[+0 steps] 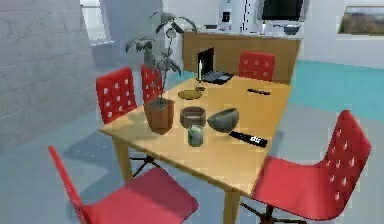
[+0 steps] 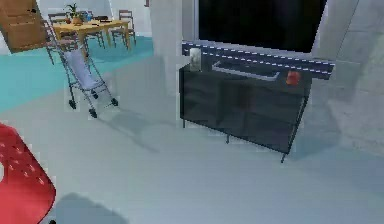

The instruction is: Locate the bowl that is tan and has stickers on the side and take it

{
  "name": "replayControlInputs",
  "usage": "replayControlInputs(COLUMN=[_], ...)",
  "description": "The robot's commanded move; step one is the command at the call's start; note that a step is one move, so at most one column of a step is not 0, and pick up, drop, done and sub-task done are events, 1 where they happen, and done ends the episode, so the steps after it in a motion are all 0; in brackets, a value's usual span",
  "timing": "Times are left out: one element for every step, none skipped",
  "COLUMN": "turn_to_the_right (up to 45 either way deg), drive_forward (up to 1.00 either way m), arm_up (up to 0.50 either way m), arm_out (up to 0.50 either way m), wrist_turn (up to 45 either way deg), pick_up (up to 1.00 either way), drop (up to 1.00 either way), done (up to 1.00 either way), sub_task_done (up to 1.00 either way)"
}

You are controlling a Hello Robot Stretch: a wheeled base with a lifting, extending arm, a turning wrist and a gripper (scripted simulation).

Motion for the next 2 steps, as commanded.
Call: replayControlInputs(turn_to_the_right=[36.0, 0.0], drive_forward=[0.0, 0.55], arm_up=[0.0, 0.0], arm_out=[0.0, 0.0], wrist_turn=[0.0, 0.0], pick_up=[0.0, 0.0], drop=[0.0, 0.0], done=[0.0, 0.0], sub_task_done=[0.0, 0.0])
